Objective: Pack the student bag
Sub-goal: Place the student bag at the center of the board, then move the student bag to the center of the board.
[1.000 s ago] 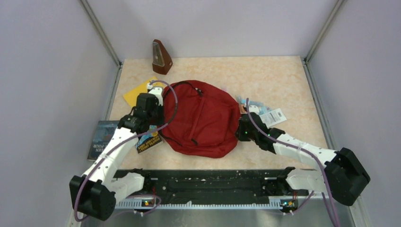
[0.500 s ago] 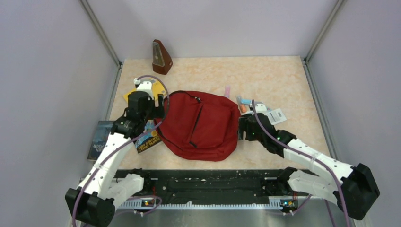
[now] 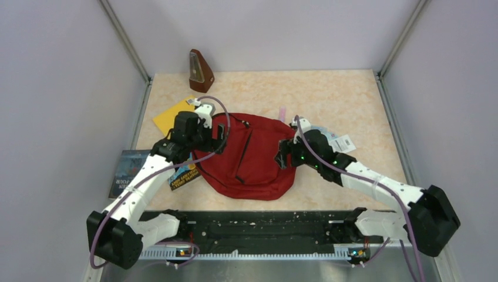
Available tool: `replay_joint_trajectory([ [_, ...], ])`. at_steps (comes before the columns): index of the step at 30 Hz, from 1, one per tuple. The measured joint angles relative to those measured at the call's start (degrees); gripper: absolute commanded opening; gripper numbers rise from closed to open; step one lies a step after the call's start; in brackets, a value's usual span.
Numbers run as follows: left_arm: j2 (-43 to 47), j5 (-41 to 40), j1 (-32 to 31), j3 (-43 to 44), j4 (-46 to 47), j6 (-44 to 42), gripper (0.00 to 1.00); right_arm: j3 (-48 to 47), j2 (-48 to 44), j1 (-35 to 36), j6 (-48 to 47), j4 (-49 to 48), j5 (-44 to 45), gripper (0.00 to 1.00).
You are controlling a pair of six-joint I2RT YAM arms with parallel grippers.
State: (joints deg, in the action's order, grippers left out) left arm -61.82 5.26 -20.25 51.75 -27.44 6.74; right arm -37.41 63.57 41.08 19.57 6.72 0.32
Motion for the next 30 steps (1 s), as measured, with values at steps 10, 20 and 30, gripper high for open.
replay_joint_trajectory([
  [10,-2.99,6.1,-0.02,0.0,0.46,2.56,0.92,-18.21,23.23,0.44,-1.51,-6.23,4.57,0.74],
  [20,-5.4,6.69,-4.5,-4.66,10.21,16.65,0.91,-27.61,37.9,0.44,-2.86,-2.86,9.11,0.78],
  [30,-20.65,0.9,-10.03,-5.79,19.89,18.56,0.61,-11.63,26.27,0.44,-2.86,-7.96,9.84,0.85],
])
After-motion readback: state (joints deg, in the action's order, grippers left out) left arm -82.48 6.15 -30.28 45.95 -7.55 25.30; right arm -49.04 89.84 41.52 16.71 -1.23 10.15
